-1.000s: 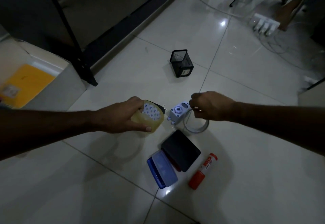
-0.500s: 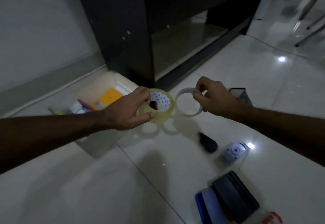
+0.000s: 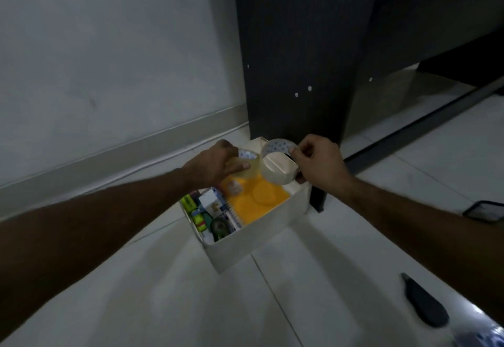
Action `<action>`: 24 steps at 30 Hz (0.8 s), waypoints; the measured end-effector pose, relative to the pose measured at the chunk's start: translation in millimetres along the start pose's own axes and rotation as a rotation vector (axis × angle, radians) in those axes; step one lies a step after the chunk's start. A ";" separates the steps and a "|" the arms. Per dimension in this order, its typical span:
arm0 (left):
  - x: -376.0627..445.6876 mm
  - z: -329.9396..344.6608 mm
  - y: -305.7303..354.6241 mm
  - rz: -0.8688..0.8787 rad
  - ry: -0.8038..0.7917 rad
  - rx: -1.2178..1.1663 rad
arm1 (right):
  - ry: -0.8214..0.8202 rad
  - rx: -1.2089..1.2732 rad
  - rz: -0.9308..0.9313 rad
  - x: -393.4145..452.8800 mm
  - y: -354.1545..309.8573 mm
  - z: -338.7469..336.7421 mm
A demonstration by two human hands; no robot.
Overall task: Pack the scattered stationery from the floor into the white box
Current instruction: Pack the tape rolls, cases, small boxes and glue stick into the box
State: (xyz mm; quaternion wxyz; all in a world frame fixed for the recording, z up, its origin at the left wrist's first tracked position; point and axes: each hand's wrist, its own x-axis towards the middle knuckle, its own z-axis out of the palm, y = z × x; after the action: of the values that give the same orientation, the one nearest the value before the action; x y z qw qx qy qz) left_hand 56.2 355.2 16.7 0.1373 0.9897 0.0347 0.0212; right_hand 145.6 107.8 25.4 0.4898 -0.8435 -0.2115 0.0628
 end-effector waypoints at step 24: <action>5.6 50.0 -67.0 -0.120 -0.047 0.109 | -0.069 -0.153 0.198 81.7 24.2 158.7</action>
State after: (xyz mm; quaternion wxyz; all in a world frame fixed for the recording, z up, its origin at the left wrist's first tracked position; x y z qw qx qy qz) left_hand 60.1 406.4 -49.5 0.0850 0.9921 0.0918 -0.0121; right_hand 176.8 258.4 -68.3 0.4076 -0.8925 -0.1480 0.1236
